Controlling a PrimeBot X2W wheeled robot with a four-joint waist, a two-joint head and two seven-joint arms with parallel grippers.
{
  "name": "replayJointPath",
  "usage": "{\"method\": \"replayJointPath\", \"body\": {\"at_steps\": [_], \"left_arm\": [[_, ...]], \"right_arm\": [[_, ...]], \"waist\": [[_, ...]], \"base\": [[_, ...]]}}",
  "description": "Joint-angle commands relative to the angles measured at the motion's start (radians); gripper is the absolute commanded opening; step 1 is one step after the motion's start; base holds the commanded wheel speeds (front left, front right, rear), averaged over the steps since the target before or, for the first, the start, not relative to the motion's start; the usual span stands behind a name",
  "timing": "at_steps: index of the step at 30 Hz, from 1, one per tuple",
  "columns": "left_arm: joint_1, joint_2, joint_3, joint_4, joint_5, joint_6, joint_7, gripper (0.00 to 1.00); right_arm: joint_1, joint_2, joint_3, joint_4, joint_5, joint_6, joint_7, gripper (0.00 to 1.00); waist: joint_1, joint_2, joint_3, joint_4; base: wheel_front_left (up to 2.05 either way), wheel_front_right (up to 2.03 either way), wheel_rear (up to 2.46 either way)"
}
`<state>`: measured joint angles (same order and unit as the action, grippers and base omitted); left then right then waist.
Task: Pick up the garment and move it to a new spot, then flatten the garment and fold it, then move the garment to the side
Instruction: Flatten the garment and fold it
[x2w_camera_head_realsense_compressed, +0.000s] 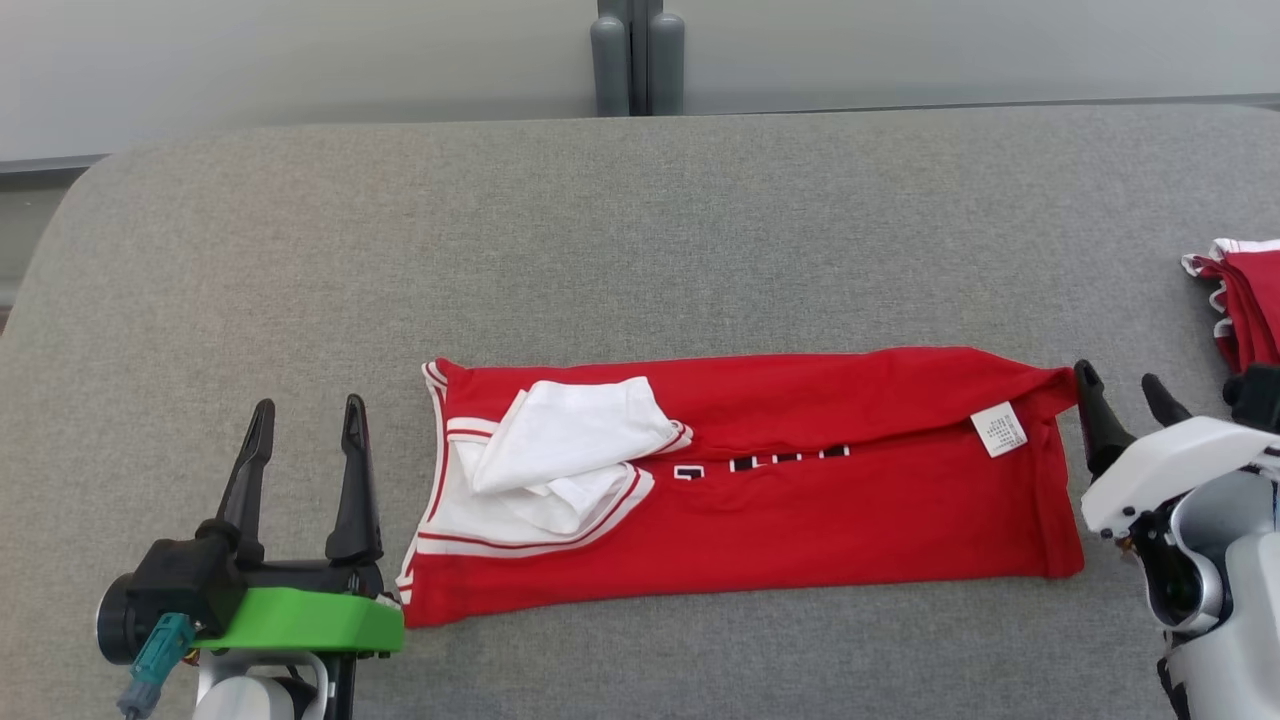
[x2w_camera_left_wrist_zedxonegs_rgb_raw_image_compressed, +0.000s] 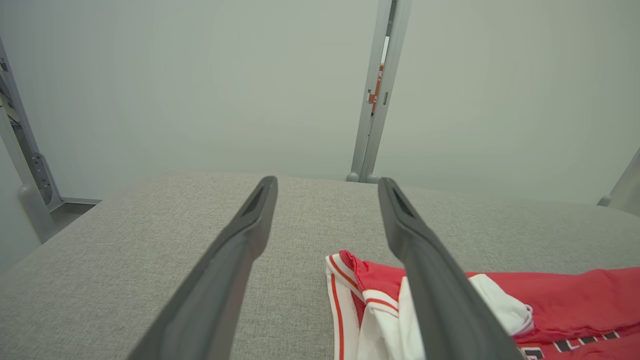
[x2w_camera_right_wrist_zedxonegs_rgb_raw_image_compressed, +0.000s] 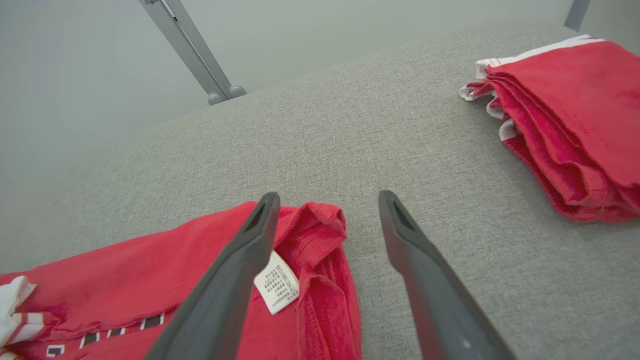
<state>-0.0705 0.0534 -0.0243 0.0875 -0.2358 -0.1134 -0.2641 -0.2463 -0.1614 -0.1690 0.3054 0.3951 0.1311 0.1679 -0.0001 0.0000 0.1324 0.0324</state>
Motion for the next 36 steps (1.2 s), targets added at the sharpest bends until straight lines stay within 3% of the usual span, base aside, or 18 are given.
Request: {"method": "replayJointPath", "body": {"at_steps": [1,7,14,25,36], "left_arm": [[0.011,-0.002,0.01,0.006,0.004,-0.004,0.001,1.0],[-0.005,-0.002,0.008,0.018,-0.021,-0.01,0.001,1.0],[-0.006,-0.002,-0.003,0.03,-0.044,-0.012,0.001,1.0],[0.009,-0.002,0.014,0.033,-0.05,-0.015,0.001,1.0],[-0.002,-0.002,0.02,0.033,-0.051,-0.016,0.0,1.0]], "right_arm": [[-0.029,0.004,-0.014,0.015,-0.023,-0.001,0.011,1.0],[-0.134,0.033,-0.048,0.11,-0.099,-0.001,0.081,1.0],[-0.137,0.059,-0.055,0.213,-0.182,-0.001,0.147,1.0],[-0.065,0.073,-0.037,0.237,-0.196,-0.001,0.189,1.0],[-0.126,0.092,-0.019,0.297,-0.236,-0.001,0.181,1.0]], "waist": [[0.0001,0.0,0.003,0.0],[0.0001,0.0,0.022,0.007],[0.0001,0.0,0.027,0.029],[0.0001,0.0,0.027,0.027],[0.0001,0.0,0.042,0.033]], "base": [[0.0,0.0,0.0],[0.0,0.0,0.0],[0.0,0.0,0.0],[0.0,0.0,0.0],[0.0,0.0,0.0]]}}
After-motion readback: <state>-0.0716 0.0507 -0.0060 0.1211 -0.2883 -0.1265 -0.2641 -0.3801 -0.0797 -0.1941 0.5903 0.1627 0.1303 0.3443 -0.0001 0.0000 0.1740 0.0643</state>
